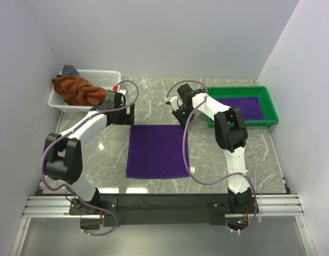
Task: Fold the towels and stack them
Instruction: Fold the towel
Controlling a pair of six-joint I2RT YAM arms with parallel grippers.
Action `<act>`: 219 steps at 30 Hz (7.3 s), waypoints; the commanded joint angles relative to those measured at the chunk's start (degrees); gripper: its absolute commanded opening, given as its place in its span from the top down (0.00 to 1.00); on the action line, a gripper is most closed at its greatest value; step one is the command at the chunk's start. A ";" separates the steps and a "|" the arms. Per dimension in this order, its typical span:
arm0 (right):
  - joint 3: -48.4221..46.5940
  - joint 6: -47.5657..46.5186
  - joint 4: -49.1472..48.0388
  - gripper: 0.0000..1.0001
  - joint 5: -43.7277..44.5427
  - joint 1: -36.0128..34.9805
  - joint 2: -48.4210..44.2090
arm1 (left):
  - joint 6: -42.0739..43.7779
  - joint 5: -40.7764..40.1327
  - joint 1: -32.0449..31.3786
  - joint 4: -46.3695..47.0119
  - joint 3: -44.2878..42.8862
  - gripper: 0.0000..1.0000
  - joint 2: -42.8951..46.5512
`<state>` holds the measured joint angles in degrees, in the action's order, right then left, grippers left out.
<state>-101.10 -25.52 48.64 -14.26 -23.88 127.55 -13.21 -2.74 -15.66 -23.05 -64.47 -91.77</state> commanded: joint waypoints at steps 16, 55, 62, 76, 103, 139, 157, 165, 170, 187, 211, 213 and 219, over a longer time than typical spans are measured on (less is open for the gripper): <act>4.68 -0.50 -1.88 1.00 3.18 -0.82 -1.25 | 24.38 15.40 0.10 -8.32 -16.74 0.27 -18.71; 8.02 0.73 -5.22 1.00 6.70 -1.61 -4.15 | 20.86 12.68 -0.25 -11.93 -14.20 0.91 -29.26; 7.67 0.64 -8.38 1.00 11.18 -1.43 -5.99 | 21.12 10.57 -0.16 -10.36 -15.60 0.99 -25.57; 4.77 -1.91 -16.38 1.00 18.21 -1.35 -8.19 | 23.85 7.84 0.19 -0.34 -18.86 0.99 -21.00; 19.17 -1.47 -25.09 1.00 26.64 -4.51 -22.34 | 20.25 7.23 -0.33 7.05 -5.68 0.99 -1.93; 40.10 5.57 -29.48 1.00 33.95 -11.89 -42.99 | 4.60 -0.33 -6.84 9.60 13.75 0.99 16.27; 45.90 10.75 -25.45 1.00 30.26 -14.00 -41.25 | 1.79 1.34 -7.45 6.09 15.16 0.99 14.25; 45.20 11.54 -23.86 1.00 29.56 -15.32 -38.25 | -0.49 0.64 -8.77 2.84 15.16 0.99 10.21; 44.94 12.25 -23.16 1.00 29.20 -15.85 -36.84 | -1.20 0.81 -9.47 2.13 14.72 0.99 8.54; 43.53 12.34 -22.19 1.00 30.43 -16.38 -40.18 | -2.78 -2.79 -10.27 -1.39 11.64 0.99 10.38; 46.26 12.86 -19.38 1.00 28.50 -18.04 -38.34 | -7.35 0.81 -10.44 -2.97 14.28 0.99 10.20; 46.34 12.86 -19.20 1.00 28.50 -18.05 -37.46 | -7.97 0.81 -10.36 -3.14 14.37 0.99 10.12; 45.64 12.95 -19.02 1.00 30.60 -17.96 -37.89 | -8.32 -0.42 -10.44 -4.37 13.84 0.99 10.90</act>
<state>-55.72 -12.86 27.77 13.74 -41.67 90.17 -20.82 -1.76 -26.09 -25.67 -50.48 -81.54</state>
